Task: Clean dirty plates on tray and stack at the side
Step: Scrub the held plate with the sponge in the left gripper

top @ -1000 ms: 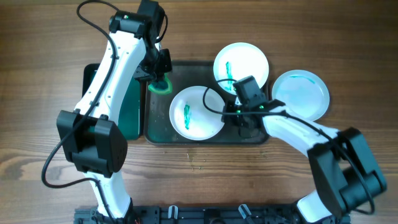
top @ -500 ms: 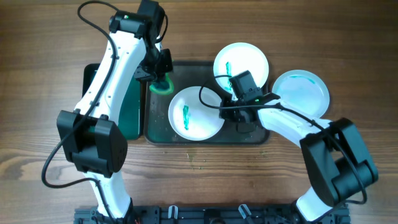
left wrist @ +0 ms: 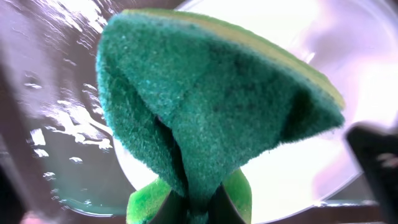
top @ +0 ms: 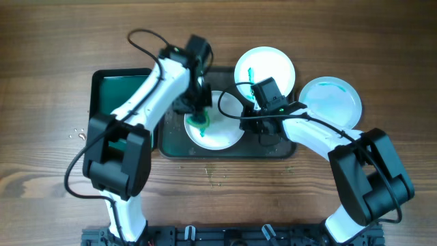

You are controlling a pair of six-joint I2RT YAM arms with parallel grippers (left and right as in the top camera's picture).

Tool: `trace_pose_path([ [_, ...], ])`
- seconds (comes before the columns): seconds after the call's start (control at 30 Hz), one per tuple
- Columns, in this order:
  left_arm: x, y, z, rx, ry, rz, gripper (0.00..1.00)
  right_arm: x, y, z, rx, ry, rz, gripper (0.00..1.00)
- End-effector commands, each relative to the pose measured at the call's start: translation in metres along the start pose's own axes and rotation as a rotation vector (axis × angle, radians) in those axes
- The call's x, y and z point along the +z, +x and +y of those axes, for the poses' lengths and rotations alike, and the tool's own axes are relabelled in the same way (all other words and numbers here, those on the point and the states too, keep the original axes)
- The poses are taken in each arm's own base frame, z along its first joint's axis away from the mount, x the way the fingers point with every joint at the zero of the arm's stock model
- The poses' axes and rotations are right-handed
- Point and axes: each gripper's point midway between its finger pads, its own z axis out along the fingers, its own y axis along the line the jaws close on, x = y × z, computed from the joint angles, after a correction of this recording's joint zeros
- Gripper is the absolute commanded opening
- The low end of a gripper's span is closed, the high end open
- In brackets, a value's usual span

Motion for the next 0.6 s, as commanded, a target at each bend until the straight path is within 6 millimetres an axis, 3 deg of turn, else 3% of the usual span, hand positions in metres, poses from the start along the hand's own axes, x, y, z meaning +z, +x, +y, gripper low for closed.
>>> trace_pose_path([
  [0.0,0.019,0.02,-0.003,0.001,0.016,0.036,0.04,0.005,0.0,0.002,-0.001,-0.006,0.014,0.04],
  [0.3,0.077,0.035,-0.002,-0.011,0.104,0.022,0.04,0.005,0.0,0.003,-0.003,-0.009,0.016,0.04],
  [0.4,0.074,0.044,-0.033,0.098,0.295,0.064,0.04,0.005,0.0,0.003,-0.003,-0.01,0.016,0.04],
  [0.5,0.049,0.059,-0.081,0.32,0.617,0.099,0.04,0.005,0.0,0.004,-0.003,-0.014,0.017,0.04],
  [0.57,0.044,0.056,-0.087,0.347,0.659,0.08,0.04,0.005,0.001,0.004,-0.004,-0.017,0.019,0.04],
])
